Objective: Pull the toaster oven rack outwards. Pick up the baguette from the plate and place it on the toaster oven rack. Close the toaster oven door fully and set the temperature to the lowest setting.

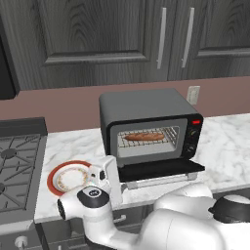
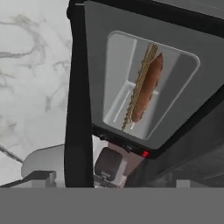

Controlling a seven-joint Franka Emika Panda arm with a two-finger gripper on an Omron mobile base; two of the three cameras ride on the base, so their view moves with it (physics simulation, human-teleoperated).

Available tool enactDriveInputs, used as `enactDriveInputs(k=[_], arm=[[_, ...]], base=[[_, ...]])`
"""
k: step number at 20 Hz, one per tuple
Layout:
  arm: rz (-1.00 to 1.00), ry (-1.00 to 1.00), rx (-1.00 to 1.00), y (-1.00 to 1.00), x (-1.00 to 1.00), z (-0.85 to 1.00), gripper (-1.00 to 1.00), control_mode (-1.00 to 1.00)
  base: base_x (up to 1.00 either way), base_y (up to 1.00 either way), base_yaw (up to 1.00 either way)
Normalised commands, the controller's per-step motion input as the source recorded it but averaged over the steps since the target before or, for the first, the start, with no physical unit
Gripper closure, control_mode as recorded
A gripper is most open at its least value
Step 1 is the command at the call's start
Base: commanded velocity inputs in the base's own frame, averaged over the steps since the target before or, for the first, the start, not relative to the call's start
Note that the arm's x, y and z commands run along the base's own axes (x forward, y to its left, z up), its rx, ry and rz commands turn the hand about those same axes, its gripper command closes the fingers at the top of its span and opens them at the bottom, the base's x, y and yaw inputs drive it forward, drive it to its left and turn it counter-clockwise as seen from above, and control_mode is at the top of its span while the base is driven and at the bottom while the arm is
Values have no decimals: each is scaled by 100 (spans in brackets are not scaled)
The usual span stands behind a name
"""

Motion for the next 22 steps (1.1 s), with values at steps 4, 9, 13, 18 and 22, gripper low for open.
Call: enactDriveInputs(k=[4, 9, 13, 18, 22], arm=[[26, -4, 0, -30, 73, 24, -100, -100], [30, -4, 0, -34, 74, 23, -100, -100], [33, 0, 0, -37, 72, 13, -100, -100], [34, 0, 0, -37, 61, 6, -100, -100], [34, 0, 0, -28, 54, 1, -100, -100]], base=[[0, 0, 0], [0, 0, 0], [0, 0, 0], [0, 0, 0], [0, 0, 0]])
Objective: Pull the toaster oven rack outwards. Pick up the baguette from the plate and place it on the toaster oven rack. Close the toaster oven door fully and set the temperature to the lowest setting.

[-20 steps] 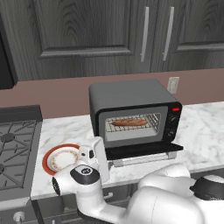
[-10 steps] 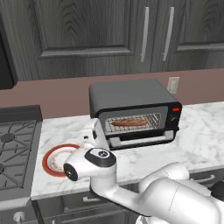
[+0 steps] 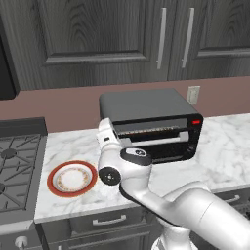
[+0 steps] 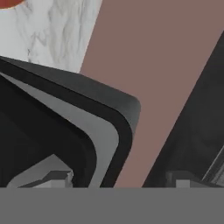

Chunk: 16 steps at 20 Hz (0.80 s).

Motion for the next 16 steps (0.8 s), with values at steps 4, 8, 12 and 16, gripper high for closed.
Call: enactDriveInputs(k=[4, 8, 12, 16], arm=[[32, 0, 0, -21, 53, 0, -100, -100], [25, 0, -2, -9, 44, 0, -100, -100], [16, 0, -3, 0, 43, 0, -100, -100], [11, 2, -3, 0, 50, 0, -100, -100]], base=[[0, 0, 0], [0, 0, 0], [0, 0, 0], [0, 0, 0]])
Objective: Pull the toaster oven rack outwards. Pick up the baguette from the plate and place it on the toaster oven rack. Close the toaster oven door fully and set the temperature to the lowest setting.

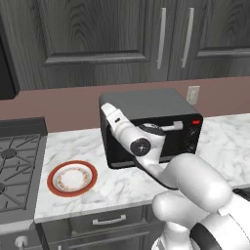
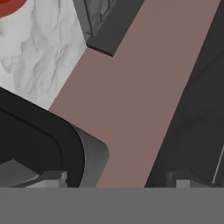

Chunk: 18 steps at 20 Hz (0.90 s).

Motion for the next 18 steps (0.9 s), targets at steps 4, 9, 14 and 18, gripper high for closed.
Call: enactDriveInputs(k=[4, 9, 14, 18], arm=[[9, 3, -4, 0, 31, 1, -100, -100], [5, 1, -5, 0, -29, 12, -100, -100], [1, 1, 0, 0, -90, 53, -100, -100], [1, 0, 0, 0, -67, 80, -100, -100]], base=[[0, 0, 0], [0, 0, 0], [0, 0, 0], [0, 0, 0]])
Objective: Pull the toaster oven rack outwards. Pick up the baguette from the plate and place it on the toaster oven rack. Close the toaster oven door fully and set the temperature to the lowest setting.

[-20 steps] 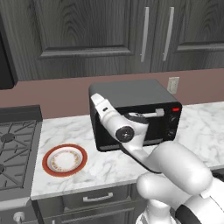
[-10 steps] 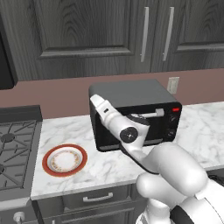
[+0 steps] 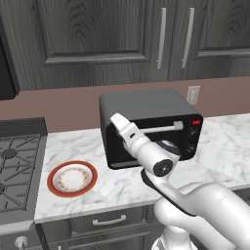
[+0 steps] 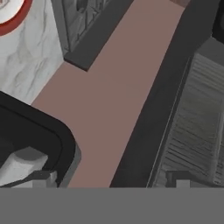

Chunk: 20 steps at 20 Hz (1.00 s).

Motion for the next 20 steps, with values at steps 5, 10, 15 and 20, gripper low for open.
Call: enactDriveInputs(k=[5, 10, 15, 20], arm=[[0, 1, 2, 0, -67, 72, -100, -100], [0, 1, 7, 0, -64, 98, -100, -100], [-3, 16, 16, 12, -49, 99, -100, -100], [-24, 39, 51, -8, -43, 45, -100, -100]], base=[[0, 0, 0], [0, 0, 0], [0, 0, 0], [0, 0, 0]])
